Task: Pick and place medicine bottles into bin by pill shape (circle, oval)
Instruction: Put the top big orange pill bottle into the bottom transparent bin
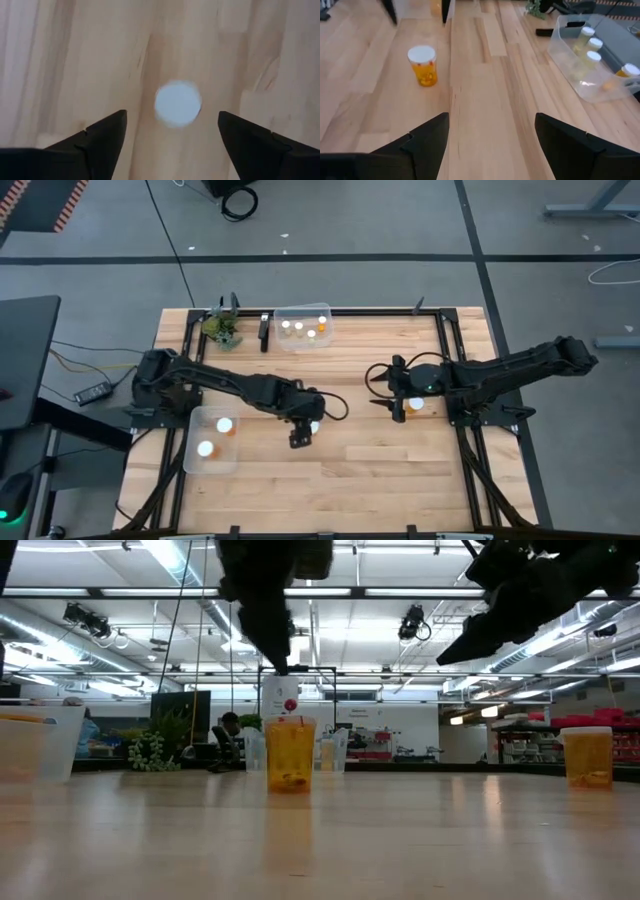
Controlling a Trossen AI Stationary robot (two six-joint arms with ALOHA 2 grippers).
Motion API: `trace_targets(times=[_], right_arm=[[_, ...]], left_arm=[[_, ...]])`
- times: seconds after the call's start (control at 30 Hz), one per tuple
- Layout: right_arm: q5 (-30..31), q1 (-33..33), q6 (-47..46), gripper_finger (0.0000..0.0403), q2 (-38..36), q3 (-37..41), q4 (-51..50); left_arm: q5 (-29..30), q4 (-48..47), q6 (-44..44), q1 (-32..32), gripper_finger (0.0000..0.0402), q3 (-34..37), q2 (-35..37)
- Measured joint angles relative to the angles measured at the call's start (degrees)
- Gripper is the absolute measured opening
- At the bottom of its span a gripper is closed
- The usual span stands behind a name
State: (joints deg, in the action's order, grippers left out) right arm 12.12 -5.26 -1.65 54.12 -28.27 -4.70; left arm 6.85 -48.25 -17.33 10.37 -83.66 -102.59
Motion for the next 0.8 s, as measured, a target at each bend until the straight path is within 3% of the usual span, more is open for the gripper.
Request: trace_targets(times=[0.17, 0.8], right_arm=[[0.0, 0.0, 0.0, 0.0301, 0.1, 0.0, 0.1], [0.0, 0.0, 0.0, 0.0301, 0.7, -0.1, 0.6]], left_arm=[[-2.6, 1.0, 3.0, -0.7, 0.033, -1.9, -2.2], [-1.6, 6.3, 7.7, 0.7, 0.033, -1.9, -9.2]])
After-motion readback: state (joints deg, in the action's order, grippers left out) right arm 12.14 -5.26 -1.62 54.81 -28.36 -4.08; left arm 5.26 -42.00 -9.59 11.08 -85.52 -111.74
